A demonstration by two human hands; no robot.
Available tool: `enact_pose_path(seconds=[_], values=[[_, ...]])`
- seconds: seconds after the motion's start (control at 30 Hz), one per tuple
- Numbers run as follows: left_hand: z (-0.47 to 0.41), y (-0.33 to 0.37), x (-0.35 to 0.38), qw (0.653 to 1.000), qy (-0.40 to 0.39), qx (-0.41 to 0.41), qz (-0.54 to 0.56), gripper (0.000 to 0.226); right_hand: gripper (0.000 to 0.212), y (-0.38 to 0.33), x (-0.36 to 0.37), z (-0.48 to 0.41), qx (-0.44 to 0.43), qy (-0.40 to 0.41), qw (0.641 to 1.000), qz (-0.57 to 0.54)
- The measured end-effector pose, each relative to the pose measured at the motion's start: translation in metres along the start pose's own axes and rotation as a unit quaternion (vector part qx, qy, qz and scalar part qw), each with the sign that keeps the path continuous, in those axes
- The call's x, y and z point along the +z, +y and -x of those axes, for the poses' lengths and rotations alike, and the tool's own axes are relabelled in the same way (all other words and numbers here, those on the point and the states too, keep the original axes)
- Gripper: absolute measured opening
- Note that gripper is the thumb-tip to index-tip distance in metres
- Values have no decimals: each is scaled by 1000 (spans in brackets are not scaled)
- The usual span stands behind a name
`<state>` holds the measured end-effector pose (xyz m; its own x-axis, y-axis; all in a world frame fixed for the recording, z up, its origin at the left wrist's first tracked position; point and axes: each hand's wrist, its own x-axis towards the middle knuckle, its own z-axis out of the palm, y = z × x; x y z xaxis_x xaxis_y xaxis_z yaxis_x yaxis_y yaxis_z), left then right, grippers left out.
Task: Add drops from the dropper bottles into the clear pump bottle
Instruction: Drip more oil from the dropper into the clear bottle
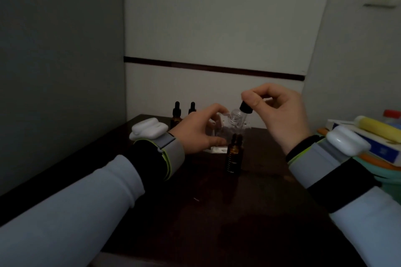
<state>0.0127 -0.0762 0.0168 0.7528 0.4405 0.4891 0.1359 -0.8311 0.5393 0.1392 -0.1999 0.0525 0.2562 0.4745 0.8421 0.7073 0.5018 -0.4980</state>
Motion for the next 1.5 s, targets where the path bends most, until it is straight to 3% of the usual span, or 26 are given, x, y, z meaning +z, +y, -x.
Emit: enact_pose_path(seconds=[0.23,0.33,0.47,0.67,0.87,1.07,1.23,1.5], values=[[0,2,-2,1000,-6,0,-3,57,12,-6,-4,-3,-36,112,991,-69],[0,2,-1,1000,-4,1,-6,57,13,-1,0,-1,-32,70,996,-38],[0,2,-1,1000,-5,-1,-8,56,14,10,4,1,-10,-50,995,86],[0,1,-1,1000,-1,1,-6,57,15,9,-3,-1,13,-94,989,112],[0,0,0,1000,5,3,-7,57,9,10,-1,-2,-10,-79,983,166],[0,0,0,1000,4,1,-10,57,2,11,-2,0,-4,-80,985,150],[0,2,0,1000,3,0,-11,57,16,10,0,0,-11,-56,987,149],[0,1,0,1000,2,0,-12,57,4,13,0,0,-11,-55,986,155]])
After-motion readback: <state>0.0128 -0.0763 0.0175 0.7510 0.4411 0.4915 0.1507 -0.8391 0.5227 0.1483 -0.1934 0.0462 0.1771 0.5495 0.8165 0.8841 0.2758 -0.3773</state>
